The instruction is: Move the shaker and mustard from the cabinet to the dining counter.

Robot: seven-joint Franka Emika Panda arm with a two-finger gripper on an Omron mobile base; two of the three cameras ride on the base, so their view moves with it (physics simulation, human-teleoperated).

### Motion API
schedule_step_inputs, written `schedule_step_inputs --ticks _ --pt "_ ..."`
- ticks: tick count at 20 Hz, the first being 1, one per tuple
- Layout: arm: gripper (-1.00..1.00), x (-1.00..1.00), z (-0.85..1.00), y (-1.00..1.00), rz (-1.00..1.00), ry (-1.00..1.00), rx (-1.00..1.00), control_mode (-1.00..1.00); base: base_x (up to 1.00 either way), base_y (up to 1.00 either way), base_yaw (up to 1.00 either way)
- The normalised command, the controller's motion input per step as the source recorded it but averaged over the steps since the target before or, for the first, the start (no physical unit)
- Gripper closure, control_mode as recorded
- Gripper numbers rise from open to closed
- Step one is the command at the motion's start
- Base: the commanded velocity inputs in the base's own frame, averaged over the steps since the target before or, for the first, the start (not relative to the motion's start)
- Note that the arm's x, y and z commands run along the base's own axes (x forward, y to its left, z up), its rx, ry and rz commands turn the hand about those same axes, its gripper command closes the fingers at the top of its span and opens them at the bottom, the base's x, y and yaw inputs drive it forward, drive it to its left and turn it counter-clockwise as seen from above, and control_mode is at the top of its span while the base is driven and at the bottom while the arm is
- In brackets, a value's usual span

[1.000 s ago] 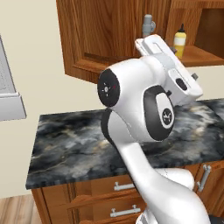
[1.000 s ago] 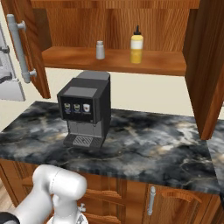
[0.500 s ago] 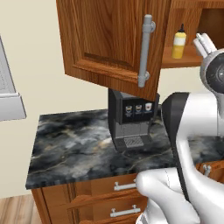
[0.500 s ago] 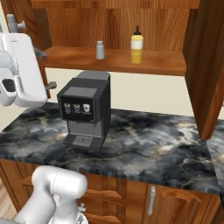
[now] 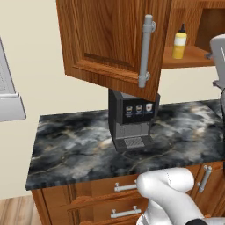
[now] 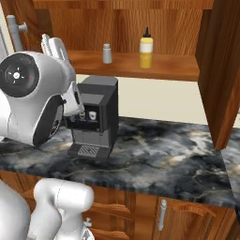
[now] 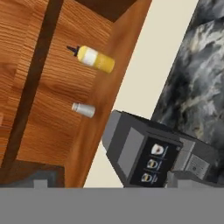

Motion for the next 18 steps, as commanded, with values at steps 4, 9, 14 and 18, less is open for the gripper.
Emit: schedule_step_inputs --ticks 4,9,14,18 --pt "-1.0 0.75 -0.25 0.18 0.46 0.01 0.28 -1.0 0.0 0.0 0.0" --pt "-1.0 0.69 -0.3 0.49 0.39 0.0 0.22 -1.0 0.0 0.0 0.0" --pt "-1.0 0.44 -0.22 0.72 0.3 0.0 0.13 -1.0 0.0 0.0 0.0" --pt "-1.0 0.09 0.0 0.83 0.2 0.0 0.08 -1.0 0.0 0.0 0.0"
